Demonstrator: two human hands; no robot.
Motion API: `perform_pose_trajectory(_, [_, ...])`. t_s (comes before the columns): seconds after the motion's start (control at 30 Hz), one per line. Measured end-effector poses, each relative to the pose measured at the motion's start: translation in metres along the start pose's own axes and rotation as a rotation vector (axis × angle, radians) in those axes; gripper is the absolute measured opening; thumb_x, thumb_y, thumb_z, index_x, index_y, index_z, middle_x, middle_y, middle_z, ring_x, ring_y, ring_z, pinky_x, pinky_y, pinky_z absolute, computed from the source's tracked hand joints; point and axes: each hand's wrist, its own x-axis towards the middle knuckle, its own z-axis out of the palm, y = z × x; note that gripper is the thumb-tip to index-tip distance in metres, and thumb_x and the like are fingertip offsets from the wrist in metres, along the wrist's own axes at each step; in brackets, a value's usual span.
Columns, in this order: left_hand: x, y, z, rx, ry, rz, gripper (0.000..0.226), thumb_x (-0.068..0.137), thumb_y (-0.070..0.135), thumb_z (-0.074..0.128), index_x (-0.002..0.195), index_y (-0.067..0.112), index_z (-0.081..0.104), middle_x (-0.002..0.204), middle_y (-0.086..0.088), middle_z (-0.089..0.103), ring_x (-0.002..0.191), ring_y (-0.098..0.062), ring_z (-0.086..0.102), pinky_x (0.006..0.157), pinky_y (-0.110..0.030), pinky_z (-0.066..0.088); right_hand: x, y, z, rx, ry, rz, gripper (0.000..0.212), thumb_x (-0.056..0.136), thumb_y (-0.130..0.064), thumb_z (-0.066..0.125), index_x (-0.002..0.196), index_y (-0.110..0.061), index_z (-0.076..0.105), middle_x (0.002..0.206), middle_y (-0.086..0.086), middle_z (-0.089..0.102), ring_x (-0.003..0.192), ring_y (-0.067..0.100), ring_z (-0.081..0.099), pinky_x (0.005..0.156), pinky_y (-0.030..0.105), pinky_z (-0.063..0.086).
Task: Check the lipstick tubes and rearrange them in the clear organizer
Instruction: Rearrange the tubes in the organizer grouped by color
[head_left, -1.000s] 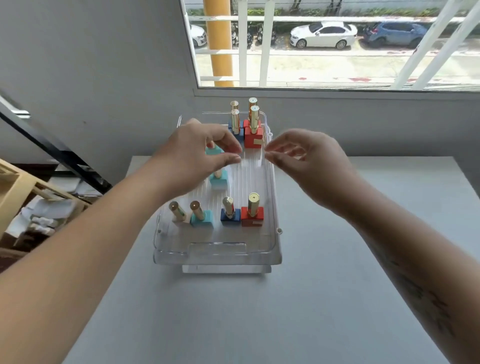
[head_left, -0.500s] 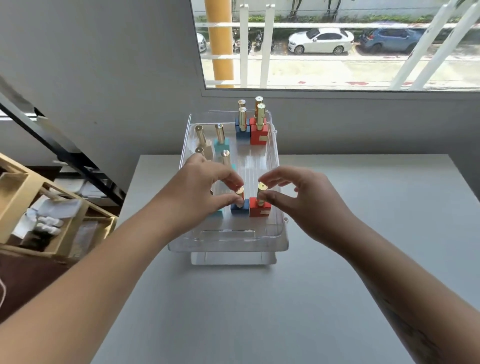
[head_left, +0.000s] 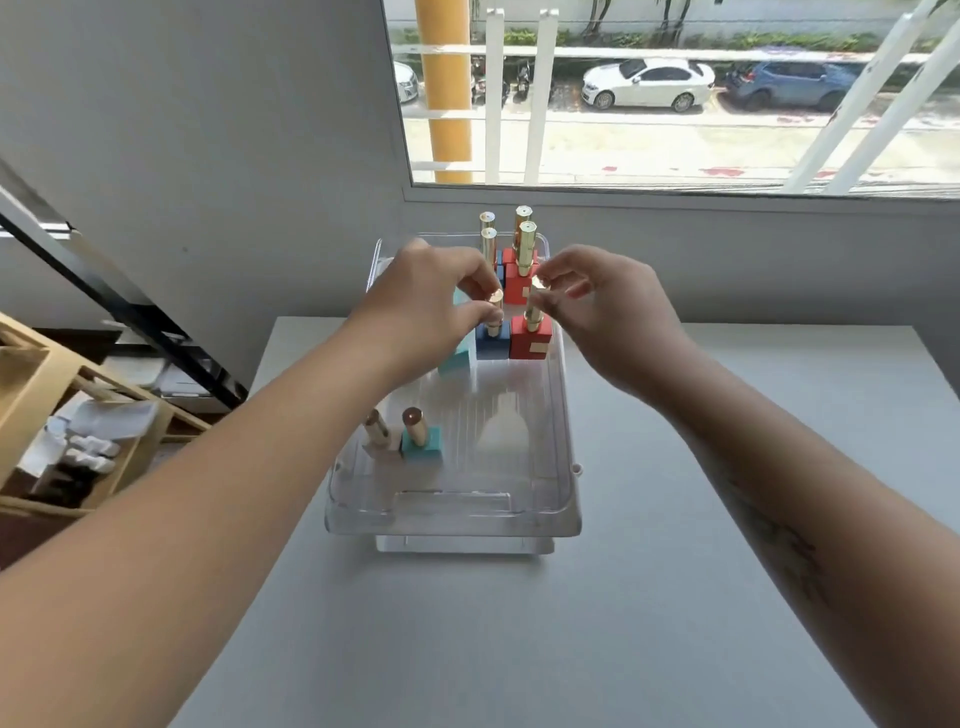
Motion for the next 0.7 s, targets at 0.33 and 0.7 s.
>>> perform_pose_trajectory(0.33, [0.045, -0.017, 0.009, -0.022, 0.040, -0.094, 0.013, 0.084, 0.023, 0.075, 0.095, 0.025, 0.069, 0.086, 0.013, 0.064, 0.100, -0.009, 0.049, 0.064, -0.014, 0.033, 0.047, 0.007, 0.015, -0.004, 0.036, 0.014, 0.017, 0.089, -0.021, 0.066, 0.105, -0.015, 0.068, 0.092, -0.005, 0.064, 0.083, 0.009, 0.058, 0.069, 0.014, 0.044])
perform_pose_trajectory(0.7, [0.048, -0.025, 0.018, -0.051, 0.142, -0.045, 0.017, 0.084, 0.026, 0.074, 0.101, 0.027, 0.069, 0.079, 0.028, 0.048, 0.080, 0.005, 0.043, 0.064, -0.015, 0.031, 0.046, 0.006, 0.024, -0.048, 0.098, -0.009, 0.021, 0.091, -0.018, 0.063, 0.112, -0.012, 0.060, 0.104, 0.005, 0.065, 0.089, 0.020, 0.062, 0.080, 0.037, 0.054])
